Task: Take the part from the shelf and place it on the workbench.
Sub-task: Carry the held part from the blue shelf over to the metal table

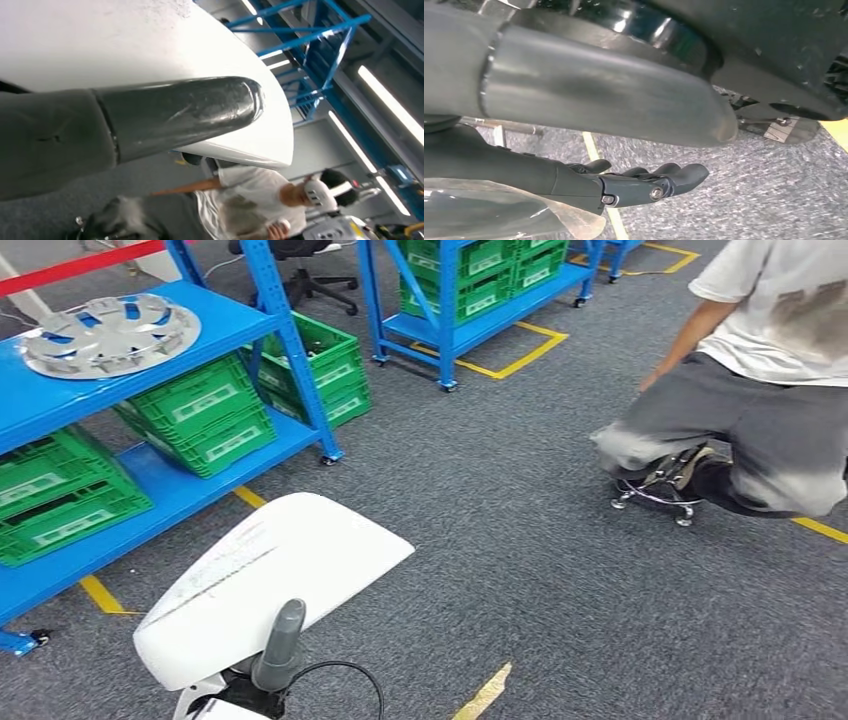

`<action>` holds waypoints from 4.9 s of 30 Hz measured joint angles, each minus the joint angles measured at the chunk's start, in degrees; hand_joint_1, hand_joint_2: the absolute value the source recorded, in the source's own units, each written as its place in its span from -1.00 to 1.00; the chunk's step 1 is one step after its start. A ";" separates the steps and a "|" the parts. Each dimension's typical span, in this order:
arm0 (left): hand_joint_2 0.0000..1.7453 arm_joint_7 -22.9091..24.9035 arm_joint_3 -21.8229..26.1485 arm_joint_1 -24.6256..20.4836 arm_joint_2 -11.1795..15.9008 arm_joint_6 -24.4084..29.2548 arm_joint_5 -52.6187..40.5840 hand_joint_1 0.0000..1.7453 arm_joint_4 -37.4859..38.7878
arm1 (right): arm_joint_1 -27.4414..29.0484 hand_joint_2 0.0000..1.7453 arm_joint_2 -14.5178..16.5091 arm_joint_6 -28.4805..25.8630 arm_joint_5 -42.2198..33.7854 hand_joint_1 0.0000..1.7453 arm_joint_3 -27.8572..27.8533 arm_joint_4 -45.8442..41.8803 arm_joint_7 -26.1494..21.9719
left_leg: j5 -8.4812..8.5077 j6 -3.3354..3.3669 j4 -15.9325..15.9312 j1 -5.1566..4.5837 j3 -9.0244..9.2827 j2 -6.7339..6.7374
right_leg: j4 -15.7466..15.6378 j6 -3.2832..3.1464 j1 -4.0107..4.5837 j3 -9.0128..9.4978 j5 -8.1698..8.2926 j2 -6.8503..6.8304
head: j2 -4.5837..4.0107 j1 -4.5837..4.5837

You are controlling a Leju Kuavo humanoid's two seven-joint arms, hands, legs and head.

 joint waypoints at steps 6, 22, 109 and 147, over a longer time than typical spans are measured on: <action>-1.00 0.01 0.00 -0.06 0.01 -0.03 0.08 1.00 -0.03 | 0.12 -1.00 0.00 0.18 0.32 -1.00 -0.02 0.00 0.12 | 8.03 0.62 -13.67 0.41 5.72 -4.88 | 0.86 0.75 0.05 -0.64 0.31 4.83 | 0.00 0.07; -1.00 -0.06 -0.57 -0.12 -0.03 -1.14 0.58 1.00 -0.22 | 0.21 -1.00 0.07 0.30 0.46 -1.00 -0.74 0.00 0.43 | 8.13 1.36 -15.05 -0.26 5.92 5.55 | 0.72 2.05 0.38 0.13 -1.00 -5.40 | 0.00 0.60; -1.00 -1.92 -3.68 -0.99 0.08 -8.35 1.96 1.00 1.24 | 0.55 -1.00 2.40 2.02 1.16 -1.00 -5.79 0.00 2.94 | 8.89 1.89 -15.53 0.66 4.93 2.39 | 14.72 3.39 -0.75 -8.77 -4.75 -1.28 | 0.00 0.41; -1.00 -1.51 -2.27 -2.56 -2.02 -8.39 2.34 1.00 1.33 | 0.70 -1.00 1.90 2.20 1.52 -1.00 -6.16 -0.05 1.48 | 7.81 0.17 -15.09 0.07 5.86 6.04 | 0.61 1.64 -0.02 -0.16 -0.78 -3.74 | 0.00 0.01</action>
